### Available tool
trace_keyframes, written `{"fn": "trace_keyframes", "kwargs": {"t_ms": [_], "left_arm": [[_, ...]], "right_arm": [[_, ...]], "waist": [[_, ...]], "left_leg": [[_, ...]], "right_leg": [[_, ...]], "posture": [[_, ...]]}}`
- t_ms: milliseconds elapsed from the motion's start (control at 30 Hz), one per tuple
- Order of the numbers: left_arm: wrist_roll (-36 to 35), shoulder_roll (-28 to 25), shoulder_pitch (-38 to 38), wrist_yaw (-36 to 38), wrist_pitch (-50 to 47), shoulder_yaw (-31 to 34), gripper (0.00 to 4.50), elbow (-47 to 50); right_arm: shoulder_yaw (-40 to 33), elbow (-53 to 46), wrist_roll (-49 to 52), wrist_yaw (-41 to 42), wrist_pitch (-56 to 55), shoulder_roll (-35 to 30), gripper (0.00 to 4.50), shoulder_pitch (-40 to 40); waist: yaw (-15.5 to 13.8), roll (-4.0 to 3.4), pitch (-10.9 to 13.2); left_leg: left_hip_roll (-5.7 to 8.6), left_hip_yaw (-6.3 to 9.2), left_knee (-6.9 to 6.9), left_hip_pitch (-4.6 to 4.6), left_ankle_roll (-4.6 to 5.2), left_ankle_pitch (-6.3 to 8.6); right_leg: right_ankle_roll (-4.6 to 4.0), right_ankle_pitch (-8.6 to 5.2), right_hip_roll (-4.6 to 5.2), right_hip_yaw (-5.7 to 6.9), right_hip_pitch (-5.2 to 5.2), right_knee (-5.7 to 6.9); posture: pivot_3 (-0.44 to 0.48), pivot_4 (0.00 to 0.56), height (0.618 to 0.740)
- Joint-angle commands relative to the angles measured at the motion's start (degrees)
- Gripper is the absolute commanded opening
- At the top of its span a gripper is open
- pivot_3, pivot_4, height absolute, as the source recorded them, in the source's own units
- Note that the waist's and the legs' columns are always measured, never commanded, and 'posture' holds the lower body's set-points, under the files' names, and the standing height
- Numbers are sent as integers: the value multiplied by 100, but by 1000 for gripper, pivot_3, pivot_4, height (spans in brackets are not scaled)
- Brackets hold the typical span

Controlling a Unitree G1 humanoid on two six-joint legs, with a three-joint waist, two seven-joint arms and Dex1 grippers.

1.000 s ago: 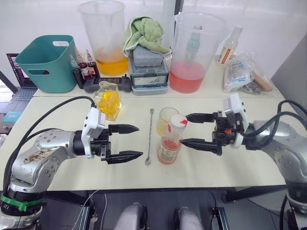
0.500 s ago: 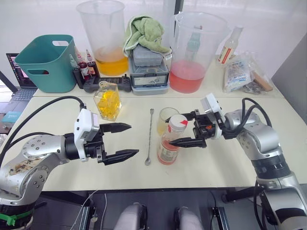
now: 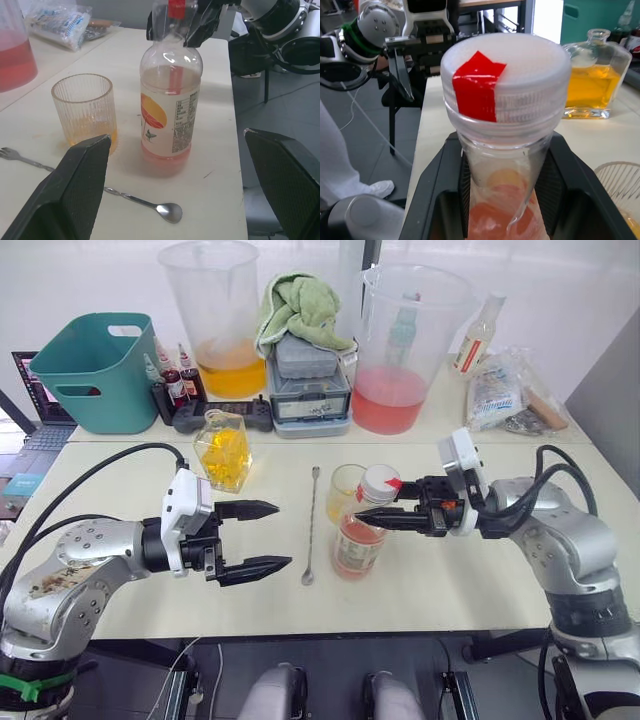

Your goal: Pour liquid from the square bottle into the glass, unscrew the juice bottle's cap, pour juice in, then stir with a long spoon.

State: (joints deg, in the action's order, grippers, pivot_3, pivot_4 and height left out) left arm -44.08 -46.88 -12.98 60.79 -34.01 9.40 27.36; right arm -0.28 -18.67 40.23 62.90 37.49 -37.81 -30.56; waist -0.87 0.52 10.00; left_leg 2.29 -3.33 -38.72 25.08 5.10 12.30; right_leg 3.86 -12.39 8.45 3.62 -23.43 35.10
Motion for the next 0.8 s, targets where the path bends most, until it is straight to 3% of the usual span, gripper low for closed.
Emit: {"fn": "trace_keyframes", "kwargs": {"t_ms": [33, 333, 567, 700, 800], "left_arm": [[22, 14, -286, 219, 140, -169, 4500, -137], [223, 103, -892, 620, 262, -606, 4500, -712], [341, 193, -1127, 827, 288, -754, 4500, -954], [393, 211, -1193, 892, 309, -771, 4500, -1027], [393, 179, -1137, 892, 294, -724, 4500, -979]], "right_arm": [[-342, -943, 456, -916, 480, 119, 1201, 199], [-138, -1953, 205, -2627, 987, 376, 1201, 666], [-91, -2196, 168, -3142, 951, 517, 1201, 1017], [-3, -2102, -37, -2889, 655, 365, 1201, 1224], [-120, -2004, 76, -2644, 559, 270, 2574, 1260]], "waist": [[-7, 0, 0], [-22, 0, 0], [-18, 0, 0], [-13, 0, 0], [-13, 1, 0]], "left_leg": [[0, 0, 0, 0, 0, 0], [0, -3, 0, 0, -1, -1], [1, -5, 0, 0, 9, -7], [0, -5, -1, 0, 38, -23], [-1, -5, -2, 0, 41, -24]], "right_leg": [[0, 0, 0, 0, 0, 0], [-1, 1, -1, 0, -1, 0], [-1, 0, -3, 1, 8, 0], [0, 0, -5, 1, 8, -3], [0, 0, -5, 1, 7, -3]], "posture": [[0, 150, 740], [0, 150, 740], [0, 150, 740], [0, 150, 740], [0, 150, 740]]}}
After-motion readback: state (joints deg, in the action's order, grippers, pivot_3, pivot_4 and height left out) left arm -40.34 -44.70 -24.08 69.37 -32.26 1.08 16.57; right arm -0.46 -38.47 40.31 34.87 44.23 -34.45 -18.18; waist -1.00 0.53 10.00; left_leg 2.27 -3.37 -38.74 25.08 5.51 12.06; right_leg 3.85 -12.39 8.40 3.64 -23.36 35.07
